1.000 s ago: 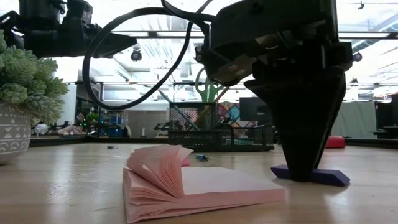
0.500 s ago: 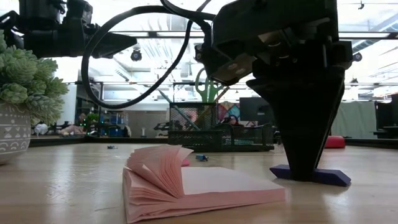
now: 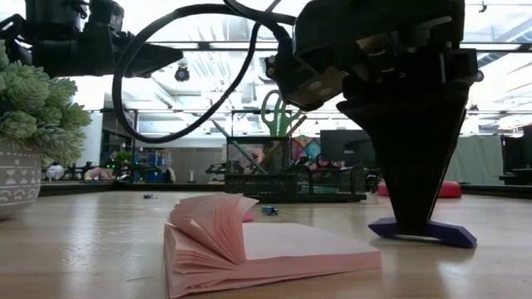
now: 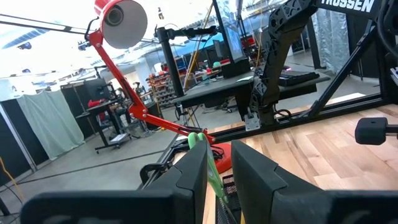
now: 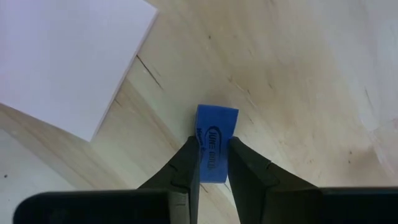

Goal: Pick and place office supplies into organizer
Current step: Put the blue eraser into the black desk organizer

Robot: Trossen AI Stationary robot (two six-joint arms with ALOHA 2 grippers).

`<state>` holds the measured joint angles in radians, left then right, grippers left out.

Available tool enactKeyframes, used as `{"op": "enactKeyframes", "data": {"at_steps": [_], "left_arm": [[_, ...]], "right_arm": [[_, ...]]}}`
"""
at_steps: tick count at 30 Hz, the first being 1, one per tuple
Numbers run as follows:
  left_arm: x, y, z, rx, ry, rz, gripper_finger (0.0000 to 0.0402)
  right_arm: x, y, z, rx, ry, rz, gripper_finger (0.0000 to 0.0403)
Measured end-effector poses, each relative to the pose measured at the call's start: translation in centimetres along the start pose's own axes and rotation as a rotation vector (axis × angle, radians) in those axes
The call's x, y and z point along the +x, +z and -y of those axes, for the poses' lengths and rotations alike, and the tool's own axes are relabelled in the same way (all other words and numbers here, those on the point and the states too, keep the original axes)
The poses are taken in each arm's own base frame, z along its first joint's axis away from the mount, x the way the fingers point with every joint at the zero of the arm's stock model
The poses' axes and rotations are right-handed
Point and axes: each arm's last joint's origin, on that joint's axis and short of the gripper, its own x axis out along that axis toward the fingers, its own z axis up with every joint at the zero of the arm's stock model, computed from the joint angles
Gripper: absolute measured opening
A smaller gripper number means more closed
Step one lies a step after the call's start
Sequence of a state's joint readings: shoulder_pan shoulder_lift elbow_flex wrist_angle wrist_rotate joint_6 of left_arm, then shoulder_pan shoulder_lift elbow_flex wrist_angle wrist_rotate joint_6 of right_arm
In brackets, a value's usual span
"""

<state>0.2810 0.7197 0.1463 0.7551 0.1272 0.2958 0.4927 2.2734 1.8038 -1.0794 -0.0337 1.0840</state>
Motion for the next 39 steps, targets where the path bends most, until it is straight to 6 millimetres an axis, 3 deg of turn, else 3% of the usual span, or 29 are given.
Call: {"op": "enactKeyframes", "data": {"at_steps": [23, 39], "left_arm": [[0.0, 0.0, 0.0, 0.0, 0.0, 0.0, 0.0059], [0.0, 0.0, 0.0, 0.0, 0.0, 0.0, 0.0059]], "right_arm": [[-0.4, 0.2, 0.0, -0.008, 0.019, 0.011, 0.0061], [-0.6, 2.0, 0.9, -0.024, 0.019, 0.027, 0.0061]]}}
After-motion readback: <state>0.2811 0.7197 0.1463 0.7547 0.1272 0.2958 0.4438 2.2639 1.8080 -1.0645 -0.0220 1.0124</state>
